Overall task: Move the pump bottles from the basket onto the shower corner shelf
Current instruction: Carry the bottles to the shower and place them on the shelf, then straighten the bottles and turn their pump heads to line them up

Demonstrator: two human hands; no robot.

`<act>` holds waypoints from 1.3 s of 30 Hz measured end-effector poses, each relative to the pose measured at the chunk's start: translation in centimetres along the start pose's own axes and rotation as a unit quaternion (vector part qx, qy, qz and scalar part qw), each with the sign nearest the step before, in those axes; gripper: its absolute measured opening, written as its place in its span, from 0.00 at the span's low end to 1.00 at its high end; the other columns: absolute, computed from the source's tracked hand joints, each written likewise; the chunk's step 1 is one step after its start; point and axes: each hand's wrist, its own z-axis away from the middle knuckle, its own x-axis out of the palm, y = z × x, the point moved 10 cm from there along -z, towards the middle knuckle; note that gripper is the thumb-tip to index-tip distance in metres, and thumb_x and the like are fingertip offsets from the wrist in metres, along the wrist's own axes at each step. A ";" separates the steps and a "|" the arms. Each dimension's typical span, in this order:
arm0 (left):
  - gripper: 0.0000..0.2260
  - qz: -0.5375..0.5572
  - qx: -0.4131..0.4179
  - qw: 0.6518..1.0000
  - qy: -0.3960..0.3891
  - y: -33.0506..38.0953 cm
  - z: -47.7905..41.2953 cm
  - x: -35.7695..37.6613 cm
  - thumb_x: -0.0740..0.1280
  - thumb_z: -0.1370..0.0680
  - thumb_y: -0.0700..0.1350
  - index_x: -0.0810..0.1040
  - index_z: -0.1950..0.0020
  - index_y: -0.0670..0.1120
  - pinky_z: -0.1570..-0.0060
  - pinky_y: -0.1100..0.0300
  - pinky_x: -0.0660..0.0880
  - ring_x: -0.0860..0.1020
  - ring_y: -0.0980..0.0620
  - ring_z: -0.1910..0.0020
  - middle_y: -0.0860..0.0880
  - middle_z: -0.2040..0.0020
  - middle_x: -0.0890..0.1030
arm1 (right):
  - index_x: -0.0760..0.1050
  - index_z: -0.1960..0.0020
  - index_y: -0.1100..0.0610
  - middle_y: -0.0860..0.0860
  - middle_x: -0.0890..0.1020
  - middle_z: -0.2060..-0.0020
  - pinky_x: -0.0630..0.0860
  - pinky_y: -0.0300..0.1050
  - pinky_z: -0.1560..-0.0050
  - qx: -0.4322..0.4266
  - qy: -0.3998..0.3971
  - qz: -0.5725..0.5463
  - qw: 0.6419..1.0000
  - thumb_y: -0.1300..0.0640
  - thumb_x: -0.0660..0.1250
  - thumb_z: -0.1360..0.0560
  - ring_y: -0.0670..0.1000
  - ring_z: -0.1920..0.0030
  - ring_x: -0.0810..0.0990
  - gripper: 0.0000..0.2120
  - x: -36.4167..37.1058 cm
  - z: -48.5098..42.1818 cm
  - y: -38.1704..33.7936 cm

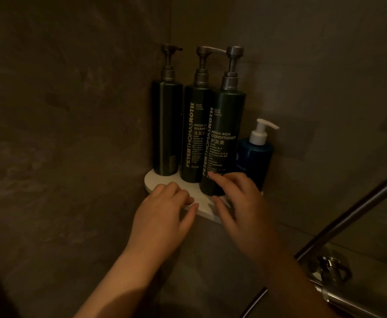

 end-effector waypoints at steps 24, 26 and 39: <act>0.15 0.100 -0.012 0.994 0.031 -1.7 -1.8 -2.0 0.60 0.24 0.56 0.73 0.39 0.54 0.58 0.71 0.64 0.66 0.65 0.46 0.58 0.45 0.70 | 0.70 0.32 0.53 0.48 0.74 0.42 0.67 0.30 0.52 -0.020 0.029 0.036 0.999 0.54 0.62 0.23 0.44 0.43 0.71 0.19 -2.2 -4.3 -2.4; 0.18 0.090 -0.023 0.992 0.082 -2.4 -2.6 -3.4 0.63 0.24 0.52 0.71 0.35 0.51 0.52 0.67 0.65 0.66 0.61 0.43 0.54 0.41 0.70 | 0.70 0.33 0.53 0.48 0.74 0.42 0.68 0.33 0.51 -0.039 0.030 0.051 0.997 0.53 0.61 0.23 0.44 0.43 0.71 0.19 -2.8 -6.0 -3.4; 0.27 0.134 -0.012 0.968 0.211 -3.7 -6.2 -4.9 0.68 0.26 0.41 0.63 0.28 0.48 0.38 0.56 0.62 0.62 0.53 0.34 0.48 0.33 0.65 | 0.74 0.40 0.59 0.55 0.75 0.47 0.72 0.48 0.50 -0.173 0.039 0.131 0.975 0.57 0.62 0.25 0.54 0.46 0.74 0.14 -6.2 -18.3 -10.2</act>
